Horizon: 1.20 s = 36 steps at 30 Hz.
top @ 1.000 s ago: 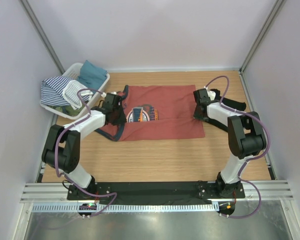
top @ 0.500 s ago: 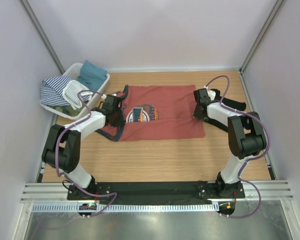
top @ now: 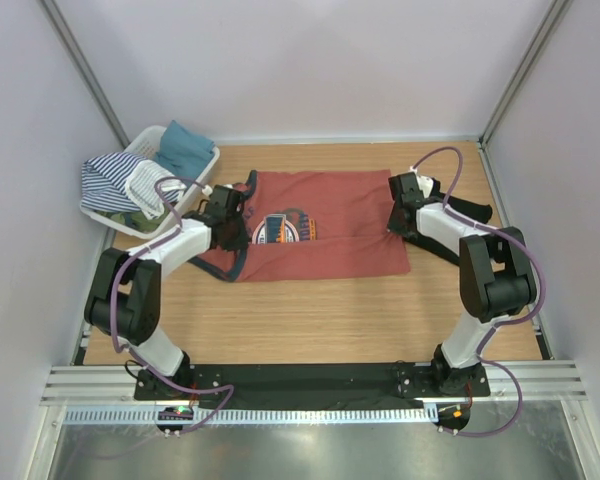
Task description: Fold and stack the tank tops
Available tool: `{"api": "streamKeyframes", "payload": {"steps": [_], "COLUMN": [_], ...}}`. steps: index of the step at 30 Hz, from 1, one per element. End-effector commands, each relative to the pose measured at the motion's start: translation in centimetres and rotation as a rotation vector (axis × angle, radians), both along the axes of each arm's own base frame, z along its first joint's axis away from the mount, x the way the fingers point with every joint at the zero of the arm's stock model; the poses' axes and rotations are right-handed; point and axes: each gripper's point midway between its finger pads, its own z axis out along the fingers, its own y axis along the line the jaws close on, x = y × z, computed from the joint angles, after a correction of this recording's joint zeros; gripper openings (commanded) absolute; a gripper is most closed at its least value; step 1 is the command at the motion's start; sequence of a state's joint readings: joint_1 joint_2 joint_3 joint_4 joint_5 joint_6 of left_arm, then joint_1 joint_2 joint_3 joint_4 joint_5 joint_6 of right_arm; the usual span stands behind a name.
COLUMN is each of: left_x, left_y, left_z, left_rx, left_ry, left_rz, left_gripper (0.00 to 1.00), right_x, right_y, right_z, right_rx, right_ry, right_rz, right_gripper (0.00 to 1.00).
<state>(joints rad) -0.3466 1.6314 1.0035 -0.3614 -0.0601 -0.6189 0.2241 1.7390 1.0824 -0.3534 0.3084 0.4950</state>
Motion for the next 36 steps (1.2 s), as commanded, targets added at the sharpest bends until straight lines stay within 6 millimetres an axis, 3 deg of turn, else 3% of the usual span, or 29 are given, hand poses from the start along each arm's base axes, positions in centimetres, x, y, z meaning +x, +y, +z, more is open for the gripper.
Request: {"api": "streamKeyframes", "payload": {"steps": [1,9,21,30,31,32,34,35,36], "left_x": [2.1,3.8,5.4,8.2,8.5,9.1,9.4,9.5,9.6], "left_y": [0.5,0.6,0.7,0.6,0.6,0.6,0.9,0.9,1.0], "left_z": [3.4,5.5,6.6,4.6,4.3,3.9,3.3,3.5,3.6], "left_rx": [0.006,-0.011,-0.022,-0.005,0.001,0.007,0.026,0.035,0.038], "left_ry": [-0.091,-0.138,-0.164,-0.151,-0.145,-0.137,-0.123,-0.124,-0.126], "left_rz": [0.025,0.047,0.067,0.083,0.082,0.083,0.087,0.084,0.086], "left_gripper": [0.00,0.00,0.00,0.00,0.00,0.00,0.12,0.23,0.43], "right_x": [2.2,2.3,3.5,5.8,6.0,6.5,6.7,6.7,6.6], "right_y": [-0.6,-1.0,-1.3,-1.4,-1.4,-1.3,-1.2,-1.4,-1.3], "right_z": [3.9,4.4,5.6,4.7,3.8,4.0,3.3,3.5,3.7], "right_rx": [-0.005,-0.001,0.002,-0.007,-0.013,-0.010,-0.015,-0.018,-0.017], "right_ry": [-0.107,-0.121,-0.151,-0.137,-0.118,-0.123,-0.104,-0.103,-0.107], "right_rz": [-0.020,-0.035,-0.051,-0.063,-0.063,-0.063,-0.064,-0.067,-0.067], "right_gripper": [0.01,0.01,0.01,0.01,0.01,0.05,0.18,0.37,0.42]}}
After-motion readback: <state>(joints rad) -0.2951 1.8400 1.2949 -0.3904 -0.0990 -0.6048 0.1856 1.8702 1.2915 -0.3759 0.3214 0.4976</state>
